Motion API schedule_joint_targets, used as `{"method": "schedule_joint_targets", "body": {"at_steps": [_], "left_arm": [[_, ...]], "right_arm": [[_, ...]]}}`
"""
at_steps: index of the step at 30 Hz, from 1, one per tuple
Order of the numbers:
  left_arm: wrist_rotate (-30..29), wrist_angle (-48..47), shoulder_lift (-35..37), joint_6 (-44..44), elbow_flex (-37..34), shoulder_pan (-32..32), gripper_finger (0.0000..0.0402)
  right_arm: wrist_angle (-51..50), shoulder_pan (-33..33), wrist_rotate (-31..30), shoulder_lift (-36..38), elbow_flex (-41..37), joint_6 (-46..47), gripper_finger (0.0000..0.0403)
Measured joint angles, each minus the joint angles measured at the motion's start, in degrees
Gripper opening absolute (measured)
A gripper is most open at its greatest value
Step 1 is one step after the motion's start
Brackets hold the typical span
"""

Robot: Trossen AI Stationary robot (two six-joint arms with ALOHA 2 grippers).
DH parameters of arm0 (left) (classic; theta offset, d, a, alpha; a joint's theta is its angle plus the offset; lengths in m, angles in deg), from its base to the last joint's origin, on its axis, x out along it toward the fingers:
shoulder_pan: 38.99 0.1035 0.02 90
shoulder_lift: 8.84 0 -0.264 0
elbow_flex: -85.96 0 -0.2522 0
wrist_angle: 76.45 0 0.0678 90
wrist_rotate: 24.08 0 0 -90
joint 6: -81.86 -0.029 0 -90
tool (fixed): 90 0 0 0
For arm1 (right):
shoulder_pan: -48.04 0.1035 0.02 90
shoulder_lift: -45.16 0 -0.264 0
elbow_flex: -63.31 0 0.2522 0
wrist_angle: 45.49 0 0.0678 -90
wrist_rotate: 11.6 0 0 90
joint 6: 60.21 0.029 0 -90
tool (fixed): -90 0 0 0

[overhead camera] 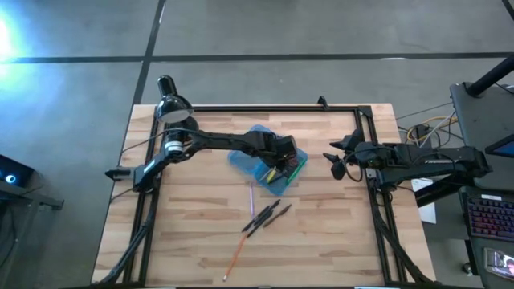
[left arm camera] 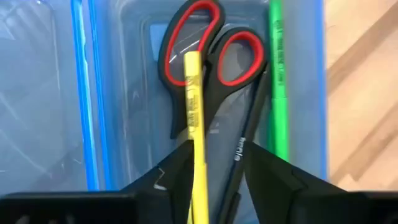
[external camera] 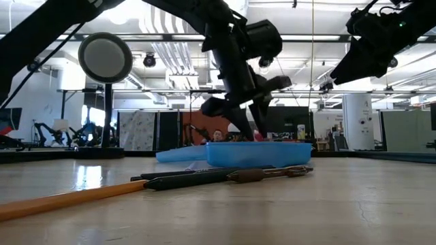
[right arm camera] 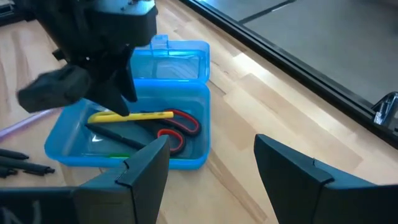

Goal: Pick & place school supplies into a supply box
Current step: Put the brown pen into the blue supply box

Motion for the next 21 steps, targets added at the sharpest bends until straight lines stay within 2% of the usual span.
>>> {"method": "schedule_joint_targets", "body": {"at_steps": [7, 15, 21], "left_arm": [[-0.1, -4.4, 4.7, 0.1, 0.1, -1.2, 0.0127], [-7.1, -14.3, 9.4, 3.6, 0.0, -4.2, 0.0128], [-7.5, -20.5, 10.2, 7.2, -1.8, -7.5, 0.0128]], "right_arm": [[0.3, 0.0, 0.0, 0.1, 0.6, 0.0, 0.0226], [0.3, -0.1, 0.0, 0.1, 0.9, 0.0, 0.0226], [0.3, -0.1, 0.0, 0.0, 0.9, 0.0, 0.0226]]}}
